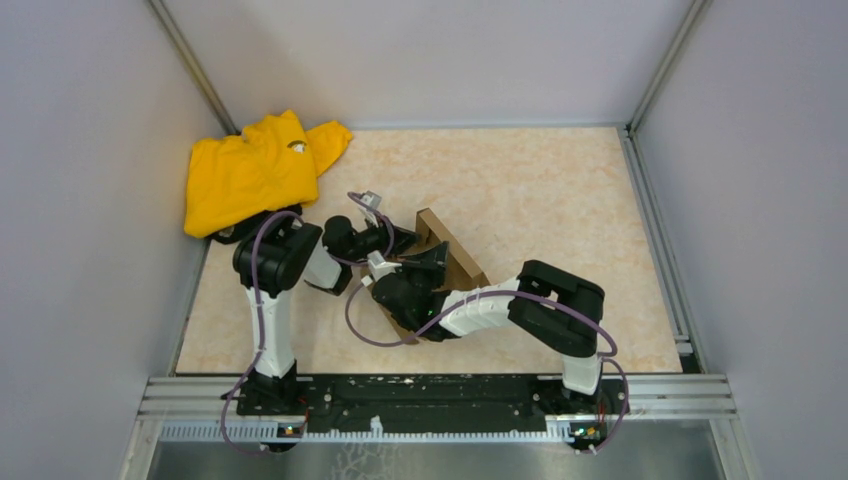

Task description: Fold the paper box

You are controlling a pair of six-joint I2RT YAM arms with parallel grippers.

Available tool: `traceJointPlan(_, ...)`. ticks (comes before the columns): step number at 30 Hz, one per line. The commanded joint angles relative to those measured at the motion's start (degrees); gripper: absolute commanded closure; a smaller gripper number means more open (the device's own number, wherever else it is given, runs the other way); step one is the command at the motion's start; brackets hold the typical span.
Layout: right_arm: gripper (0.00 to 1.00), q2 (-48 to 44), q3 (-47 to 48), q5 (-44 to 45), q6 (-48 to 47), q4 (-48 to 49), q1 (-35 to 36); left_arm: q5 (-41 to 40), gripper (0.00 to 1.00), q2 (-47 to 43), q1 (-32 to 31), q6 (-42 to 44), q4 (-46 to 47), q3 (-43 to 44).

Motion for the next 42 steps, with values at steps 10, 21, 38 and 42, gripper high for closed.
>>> traceJointPlan(10, 1.0, 0.25, 1.24, -3.77, 3.72, -1.59, 0.69, -2.97, 0.64, -0.35, -1.24, 0.83, -2.85, 1.65)
traceJointPlan(21, 1.0, 0.11, 0.68, -4.8, 4.33, -1.5, 0.69, -4.79, 0.82, 0.38, -2.24, -0.26, -6.45, 4.38)
traceJointPlan(38, 1.0, -1.94, -0.09, -5.53, 7.25, -4.08, 0.72, -15.14, 0.9, -4.17, -3.54, 2.31, -12.86, 1.85)
traceJointPlan(42, 1.0, -3.66, -0.3, -6.38, 11.09, -7.35, 0.69, -19.53, 0.9, -5.88, -4.89, 3.63, -16.37, 1.43)
